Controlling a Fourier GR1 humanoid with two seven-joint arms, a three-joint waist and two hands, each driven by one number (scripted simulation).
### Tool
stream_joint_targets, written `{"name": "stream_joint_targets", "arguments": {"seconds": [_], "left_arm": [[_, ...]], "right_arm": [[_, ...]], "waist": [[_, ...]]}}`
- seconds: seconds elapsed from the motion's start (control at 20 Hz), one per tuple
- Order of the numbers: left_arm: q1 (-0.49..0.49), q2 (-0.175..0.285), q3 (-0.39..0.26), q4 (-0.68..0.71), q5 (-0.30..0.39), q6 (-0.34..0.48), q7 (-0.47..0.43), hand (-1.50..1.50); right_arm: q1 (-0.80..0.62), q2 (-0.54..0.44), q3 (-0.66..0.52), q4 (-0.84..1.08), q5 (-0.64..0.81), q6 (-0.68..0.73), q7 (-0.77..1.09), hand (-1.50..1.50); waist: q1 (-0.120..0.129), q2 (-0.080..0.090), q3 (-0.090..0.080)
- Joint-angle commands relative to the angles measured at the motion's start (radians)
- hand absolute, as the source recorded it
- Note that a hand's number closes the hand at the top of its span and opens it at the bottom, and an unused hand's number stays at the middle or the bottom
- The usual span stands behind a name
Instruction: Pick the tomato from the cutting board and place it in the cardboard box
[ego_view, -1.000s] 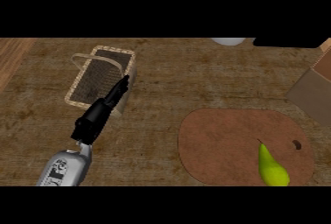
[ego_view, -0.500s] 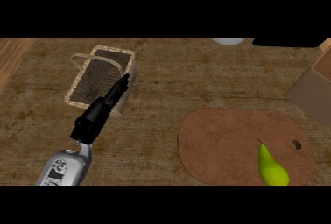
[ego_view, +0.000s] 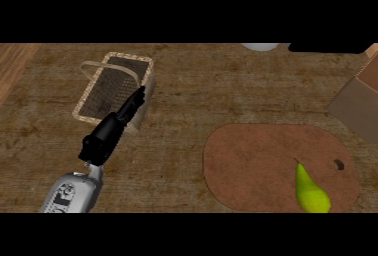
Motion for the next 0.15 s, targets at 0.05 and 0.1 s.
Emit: {"name": "stream_joint_targets", "arguments": {"seconds": [0.05,0.1], "left_arm": [[-0.037,0.0,0.001,-0.002,-0.001,-0.005,0.017,0.0],[0.001,-0.014,-0.006,0.0,-0.001,0.005,-0.007,0.0]], "right_arm": [[-0.076,-0.035,-0.1,0.099,-0.148,0.323,0.014,-1.5],[-0.059,-0.03,-0.113,0.124,-0.165,0.324,0.025,-1.5]], "waist": [[0.006,0.007,0.002],[0.008,0.007,0.002]]}}
